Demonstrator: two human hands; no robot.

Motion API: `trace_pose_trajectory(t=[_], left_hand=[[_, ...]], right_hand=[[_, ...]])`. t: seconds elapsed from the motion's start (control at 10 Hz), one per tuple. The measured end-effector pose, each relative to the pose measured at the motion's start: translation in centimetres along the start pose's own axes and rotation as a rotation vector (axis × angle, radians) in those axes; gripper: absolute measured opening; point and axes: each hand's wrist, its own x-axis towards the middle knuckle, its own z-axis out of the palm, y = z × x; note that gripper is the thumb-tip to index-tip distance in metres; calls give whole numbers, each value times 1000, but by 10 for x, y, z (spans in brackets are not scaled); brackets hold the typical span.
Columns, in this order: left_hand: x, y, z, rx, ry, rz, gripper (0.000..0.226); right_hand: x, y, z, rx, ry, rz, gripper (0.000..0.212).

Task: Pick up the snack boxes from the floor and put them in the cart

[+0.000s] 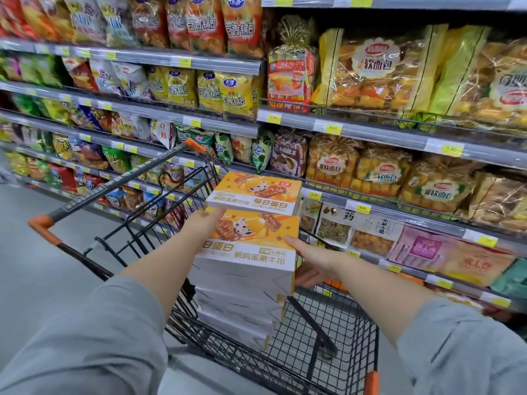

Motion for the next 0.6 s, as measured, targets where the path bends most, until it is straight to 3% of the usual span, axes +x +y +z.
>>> trace_pose_trajectory(t=[0.2,0.3,0.6], left_hand=[[-21,20,17,9,85,235,52],[-35,40,35,62,4,334,38],[-76,127,81,38,-78,536,29]], right_hand=[[-6,-7,-9,-62,36,8,68],[-20,-12,-21,-88,120,-13,65],[-95,-29,-92,-42,361,-180,40]])
